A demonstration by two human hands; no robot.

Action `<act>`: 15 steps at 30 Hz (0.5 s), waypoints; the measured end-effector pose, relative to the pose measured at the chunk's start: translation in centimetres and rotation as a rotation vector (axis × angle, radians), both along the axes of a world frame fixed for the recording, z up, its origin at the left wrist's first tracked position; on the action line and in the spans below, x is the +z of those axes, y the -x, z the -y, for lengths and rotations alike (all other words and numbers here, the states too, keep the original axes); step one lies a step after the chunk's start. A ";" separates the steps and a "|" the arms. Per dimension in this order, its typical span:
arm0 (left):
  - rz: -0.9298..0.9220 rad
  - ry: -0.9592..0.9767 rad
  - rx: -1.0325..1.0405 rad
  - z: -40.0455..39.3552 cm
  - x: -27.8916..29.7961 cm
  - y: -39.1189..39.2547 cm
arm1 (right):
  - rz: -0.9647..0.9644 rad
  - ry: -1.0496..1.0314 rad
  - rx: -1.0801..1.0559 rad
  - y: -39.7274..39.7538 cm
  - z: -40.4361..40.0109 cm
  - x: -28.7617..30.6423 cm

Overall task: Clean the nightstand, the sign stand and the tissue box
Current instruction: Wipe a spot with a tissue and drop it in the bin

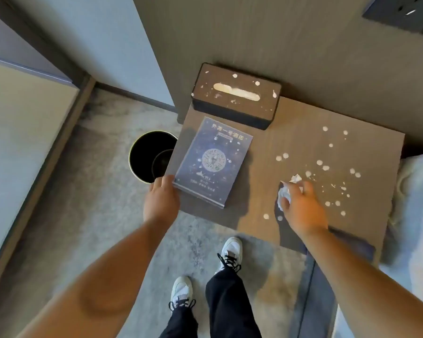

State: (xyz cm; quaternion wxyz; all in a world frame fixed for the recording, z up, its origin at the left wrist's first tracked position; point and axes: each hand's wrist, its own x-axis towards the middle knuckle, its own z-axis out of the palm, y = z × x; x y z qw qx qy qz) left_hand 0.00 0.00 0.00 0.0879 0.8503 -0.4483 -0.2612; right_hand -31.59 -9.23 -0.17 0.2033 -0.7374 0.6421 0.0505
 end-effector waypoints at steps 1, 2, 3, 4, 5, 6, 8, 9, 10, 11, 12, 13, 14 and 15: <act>-0.001 0.019 0.038 0.4 -0.4 0.0 | 0.005 0.002 0.013 0.3 0.6 -0.4; 0.005 0.044 0.081 0.6 -0.8 -0.1 | 0.002 0.015 0.024 0.5 1.2 -0.8; 0.012 0.061 0.094 0.6 -1.4 -0.2 | -0.006 0.003 0.043 0.7 1.6 -1.2; 0.020 0.067 0.094 0.4 -1.8 -0.2 | -0.008 -0.014 0.058 0.8 1.7 -1.4; 0.034 0.076 0.083 0.2 -2.3 -0.3 | 0.003 -0.018 0.064 1.0 2.0 -1.8; 0.055 0.092 0.065 -0.1 -2.6 -0.4 | 0.026 -0.006 0.066 1.3 2.1 -2.1; 0.074 0.130 0.042 -0.7 -3.1 -0.7 | 0.075 0.018 0.063 1.9 2.0 -2.3; 0.086 0.142 0.027 -1.0 -3.4 -0.8 | 0.091 0.020 0.055 2.1 1.8 -2.3; 0.100 0.152 0.021 -1.3 -3.7 -0.9 | 0.105 0.025 0.048 2.2 1.7 -2.3; 0.102 0.153 0.029 -1.6 -4.1 -1.1 | 0.113 0.033 0.052 2.2 1.7 -2.2; 0.092 0.151 0.044 -1.9 -4.4 -1.2 | 0.112 0.046 0.065 2.1 1.8 -2.2; 0.074 0.150 0.061 -2.1 -4.7 -1.2 | 0.109 0.059 0.081 2.0 1.9 -2.2; 0.048 0.149 0.081 -2.4 -4.8 -1.0 | 0.102 0.071 0.098 1.9 2.1 -2.2; 0.021 0.143 0.101 -2.6 -4.8 -0.8 | 0.094 0.076 0.112 1.8 2.2 -2.1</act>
